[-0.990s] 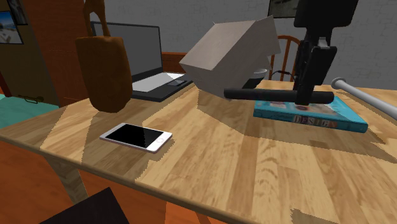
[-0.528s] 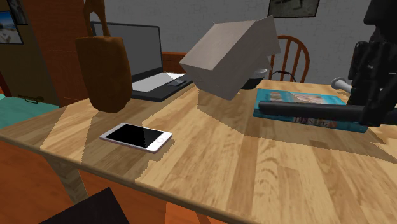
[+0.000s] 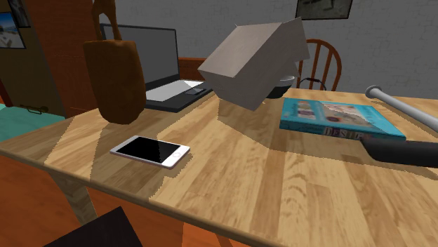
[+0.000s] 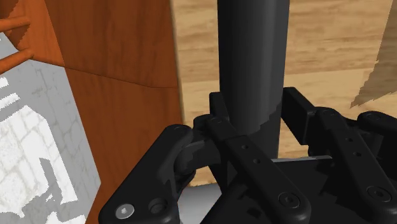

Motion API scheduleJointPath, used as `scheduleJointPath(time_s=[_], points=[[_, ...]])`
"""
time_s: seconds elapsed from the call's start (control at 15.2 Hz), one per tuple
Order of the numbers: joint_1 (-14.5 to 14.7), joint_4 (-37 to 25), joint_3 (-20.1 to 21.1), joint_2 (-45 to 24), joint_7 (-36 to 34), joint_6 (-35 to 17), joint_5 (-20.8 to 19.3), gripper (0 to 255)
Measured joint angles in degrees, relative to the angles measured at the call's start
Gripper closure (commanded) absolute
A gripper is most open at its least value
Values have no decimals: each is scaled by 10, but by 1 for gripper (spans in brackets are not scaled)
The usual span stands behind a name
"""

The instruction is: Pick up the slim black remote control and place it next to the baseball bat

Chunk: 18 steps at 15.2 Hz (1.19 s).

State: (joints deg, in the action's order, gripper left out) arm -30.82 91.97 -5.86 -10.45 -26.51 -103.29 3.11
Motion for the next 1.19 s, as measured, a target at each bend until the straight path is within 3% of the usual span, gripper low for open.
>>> scheduleJointPath(time_s=[0.2,1.19], points=[[-14,-18,-8,-18,22,1,4,255],[-15,72,-8,-34,32,-105,8,255]])
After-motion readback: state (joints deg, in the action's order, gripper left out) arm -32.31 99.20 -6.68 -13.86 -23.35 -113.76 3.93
